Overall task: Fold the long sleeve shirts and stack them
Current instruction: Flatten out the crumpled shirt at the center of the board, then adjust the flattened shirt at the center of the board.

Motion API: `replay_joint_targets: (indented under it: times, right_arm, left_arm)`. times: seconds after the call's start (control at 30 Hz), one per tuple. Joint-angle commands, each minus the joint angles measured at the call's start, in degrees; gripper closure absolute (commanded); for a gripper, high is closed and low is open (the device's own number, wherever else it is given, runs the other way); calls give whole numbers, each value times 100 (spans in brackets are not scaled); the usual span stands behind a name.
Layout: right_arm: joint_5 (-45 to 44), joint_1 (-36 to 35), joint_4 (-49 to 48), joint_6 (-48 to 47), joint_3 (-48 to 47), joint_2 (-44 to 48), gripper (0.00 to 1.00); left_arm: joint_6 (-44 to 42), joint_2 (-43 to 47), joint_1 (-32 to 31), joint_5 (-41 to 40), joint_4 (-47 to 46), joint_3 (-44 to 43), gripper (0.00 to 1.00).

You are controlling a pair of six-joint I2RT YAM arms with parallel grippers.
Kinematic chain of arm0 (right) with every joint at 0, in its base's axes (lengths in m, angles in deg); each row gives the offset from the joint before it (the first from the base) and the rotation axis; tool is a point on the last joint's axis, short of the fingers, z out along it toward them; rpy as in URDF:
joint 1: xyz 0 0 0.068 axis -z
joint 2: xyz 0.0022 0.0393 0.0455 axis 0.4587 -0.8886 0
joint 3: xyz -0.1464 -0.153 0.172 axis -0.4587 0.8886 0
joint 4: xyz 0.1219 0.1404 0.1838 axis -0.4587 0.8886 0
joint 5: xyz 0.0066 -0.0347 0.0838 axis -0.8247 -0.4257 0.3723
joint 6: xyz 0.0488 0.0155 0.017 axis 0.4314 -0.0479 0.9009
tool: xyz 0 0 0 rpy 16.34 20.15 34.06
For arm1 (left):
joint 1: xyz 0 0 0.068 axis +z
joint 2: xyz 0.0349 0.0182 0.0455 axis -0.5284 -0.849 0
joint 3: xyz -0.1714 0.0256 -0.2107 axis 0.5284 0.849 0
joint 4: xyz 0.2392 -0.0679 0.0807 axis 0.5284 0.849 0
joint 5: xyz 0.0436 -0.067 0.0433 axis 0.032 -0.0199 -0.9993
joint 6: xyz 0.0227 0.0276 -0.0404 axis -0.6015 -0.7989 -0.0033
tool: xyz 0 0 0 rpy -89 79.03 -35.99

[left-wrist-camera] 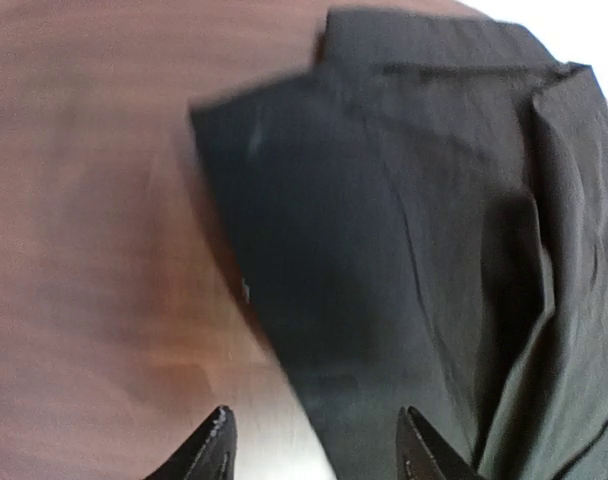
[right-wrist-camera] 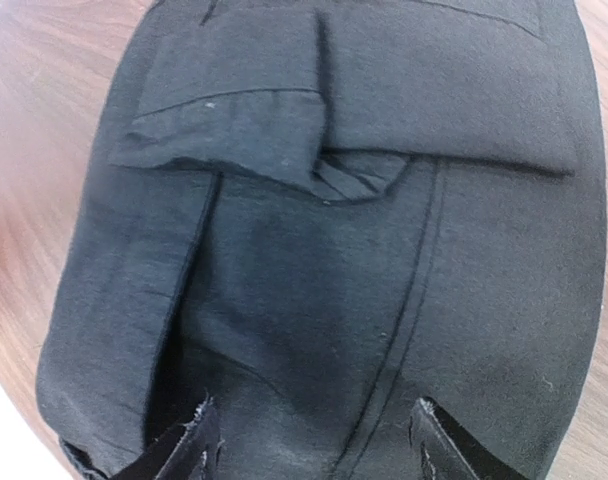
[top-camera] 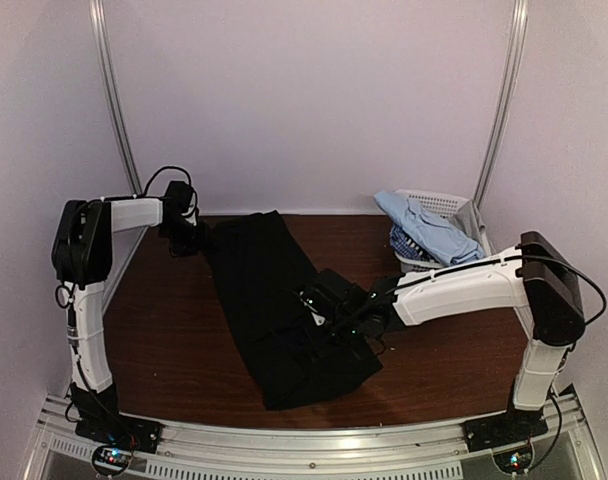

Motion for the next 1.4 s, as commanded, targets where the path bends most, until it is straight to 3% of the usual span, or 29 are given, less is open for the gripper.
replay_joint_targets:
  times: [0.0, 0.3, 0.43, 0.5, 0.63, 0.77, 0.87, 0.93, 1.03, 1.17, 1.27, 1.37]
  right_arm:
    - [31, -85, 99, -176, -301, 94, 33]
    - [353, -385, 84, -133, -638, -428, 33]
    - [534, -465, 90, -138, -608, -561, 42]
    - [639, -512, 111, -165, -602, -635, 54]
    - [953, -581, 140, -264, -664, -740, 86]
    - [1387, -627, 168, -326, -979, -917, 96]
    - [1675, -660, 146, -303, -1394, -1148, 97]
    - [1787, -675, 225, -284, -1815, -1376, 95]
    - [1583, -670, 453, -292, -2349, -1609, 79]
    - [1068, -503, 554, -311, -2622, -1481, 52]
    - [819, -211, 499, -321, -2572, -1188, 36]
    - [534, 125, 461, -386, -2513, -926, 25]
  left_arm:
    - [364, 446, -18, 387, -840, 779, 42]
    - [478, 273, -165, 471, -1072, 1011, 39]
    - [508, 134, -229, 484, -1126, 981, 44]
    - [504, 29, -239, 498, -1127, 886, 50]
    - [482, -160, -236, 418, -1130, 643, 78]
    - [286, -489, -205, 298, -941, 41, 98]
    - [103, -860, -121, 219, -651, -690, 100]
    - [-17, -1093, -40, 240, -480, -1176, 100]
    - [-215, -1412, 0, 361, -233, -1903, 97]
    - [-370, -1484, -1, 400, 13, -2381, 58]
    - [-414, -1236, 0, 327, 80, -2464, 36]
    - [-453, -813, -4, 286, 131, -2331, 27]
